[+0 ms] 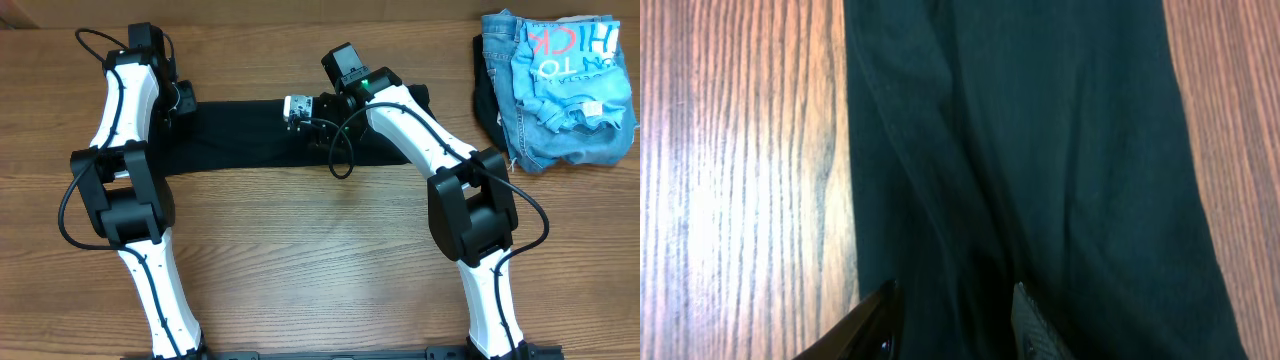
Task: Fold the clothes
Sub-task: 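Lift the strip's right half with the right gripper toward the left gripper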
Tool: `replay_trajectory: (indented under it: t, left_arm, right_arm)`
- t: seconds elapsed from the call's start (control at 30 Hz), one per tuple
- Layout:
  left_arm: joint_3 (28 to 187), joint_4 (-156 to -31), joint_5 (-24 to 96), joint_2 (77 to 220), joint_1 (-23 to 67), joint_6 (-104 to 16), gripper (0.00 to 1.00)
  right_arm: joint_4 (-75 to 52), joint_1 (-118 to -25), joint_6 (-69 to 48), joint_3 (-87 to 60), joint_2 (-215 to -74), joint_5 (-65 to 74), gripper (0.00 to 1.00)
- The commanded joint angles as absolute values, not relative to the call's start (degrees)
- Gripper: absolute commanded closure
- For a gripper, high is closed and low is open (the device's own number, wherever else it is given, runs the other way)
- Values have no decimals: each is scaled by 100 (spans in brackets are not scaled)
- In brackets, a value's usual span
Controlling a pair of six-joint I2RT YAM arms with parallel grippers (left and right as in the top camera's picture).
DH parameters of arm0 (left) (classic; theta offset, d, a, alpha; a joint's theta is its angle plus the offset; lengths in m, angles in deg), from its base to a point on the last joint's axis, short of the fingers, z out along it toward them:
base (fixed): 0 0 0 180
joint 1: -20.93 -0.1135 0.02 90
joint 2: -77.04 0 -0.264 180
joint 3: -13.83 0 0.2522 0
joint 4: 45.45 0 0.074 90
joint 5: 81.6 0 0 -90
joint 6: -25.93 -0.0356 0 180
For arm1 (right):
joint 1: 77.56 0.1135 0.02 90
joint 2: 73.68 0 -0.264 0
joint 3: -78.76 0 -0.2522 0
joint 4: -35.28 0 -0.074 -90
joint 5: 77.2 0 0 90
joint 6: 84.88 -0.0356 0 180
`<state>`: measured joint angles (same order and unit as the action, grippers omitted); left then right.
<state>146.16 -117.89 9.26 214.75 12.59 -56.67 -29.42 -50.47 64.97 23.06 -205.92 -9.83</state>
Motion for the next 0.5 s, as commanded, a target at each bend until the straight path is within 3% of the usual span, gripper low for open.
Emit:
replay_trajectory:
  t: [0.0,0.1,0.37,0.47]
  left_arm:
    - [14734,-11809,992,21493,1233,-5632,63]
    - [14734,-11835,989,21493,1233,-5635,63]
    - [14734,-11883,985,21493,1233,-5639,62]
    - [14734,-11874,961,21493,1233,-5637,62]
  right_arm:
    - [-2905,-5055,6515,2315,-20693,-1093,61]
    - [-2907,-5055,6497,2315,-20835,-1091,64]
    - [-3132,-5055,5859,2317,-20953,-1091,89]
    - [-3657,-5055,5857,2317,-20953,-1093,91]
